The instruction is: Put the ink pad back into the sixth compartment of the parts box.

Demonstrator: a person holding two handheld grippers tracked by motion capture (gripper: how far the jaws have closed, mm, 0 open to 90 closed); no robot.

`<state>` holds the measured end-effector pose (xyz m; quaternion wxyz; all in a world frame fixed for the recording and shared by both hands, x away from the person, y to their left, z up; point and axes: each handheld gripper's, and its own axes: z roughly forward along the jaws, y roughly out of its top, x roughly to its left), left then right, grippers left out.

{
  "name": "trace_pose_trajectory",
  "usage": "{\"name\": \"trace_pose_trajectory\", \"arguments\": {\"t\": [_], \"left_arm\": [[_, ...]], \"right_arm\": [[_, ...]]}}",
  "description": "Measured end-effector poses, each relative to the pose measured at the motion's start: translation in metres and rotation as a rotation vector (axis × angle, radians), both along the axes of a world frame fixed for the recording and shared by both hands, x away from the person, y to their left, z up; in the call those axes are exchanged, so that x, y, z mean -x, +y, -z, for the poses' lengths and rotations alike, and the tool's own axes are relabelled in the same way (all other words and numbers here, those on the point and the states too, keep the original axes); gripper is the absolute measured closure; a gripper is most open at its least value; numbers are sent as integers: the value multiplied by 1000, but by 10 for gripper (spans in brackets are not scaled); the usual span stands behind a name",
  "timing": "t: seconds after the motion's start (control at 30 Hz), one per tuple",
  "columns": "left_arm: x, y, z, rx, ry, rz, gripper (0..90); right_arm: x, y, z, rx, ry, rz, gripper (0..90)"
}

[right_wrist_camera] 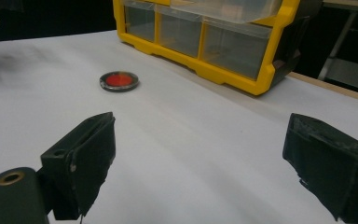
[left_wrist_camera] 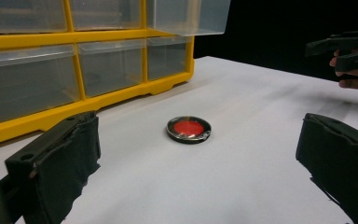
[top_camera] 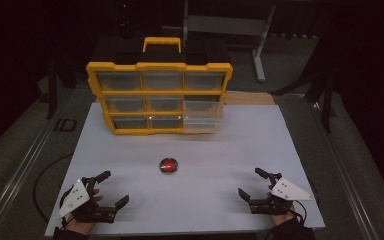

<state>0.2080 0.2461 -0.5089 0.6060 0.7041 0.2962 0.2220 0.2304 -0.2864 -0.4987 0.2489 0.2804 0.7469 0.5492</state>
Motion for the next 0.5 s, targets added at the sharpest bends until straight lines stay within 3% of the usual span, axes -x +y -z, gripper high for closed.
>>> {"name": "trace_pose_trajectory", "arguments": {"t": [0.2, 0.5], "left_arm": [[0, 0, 1, -12, 5, 2, 3], [0, 0, 1, -13, 15, -8, 3]], "right_arm": [[0, 3, 0, 13, 5, -11, 94], [-3, 3, 0, -7, 23, -31, 94]]}}
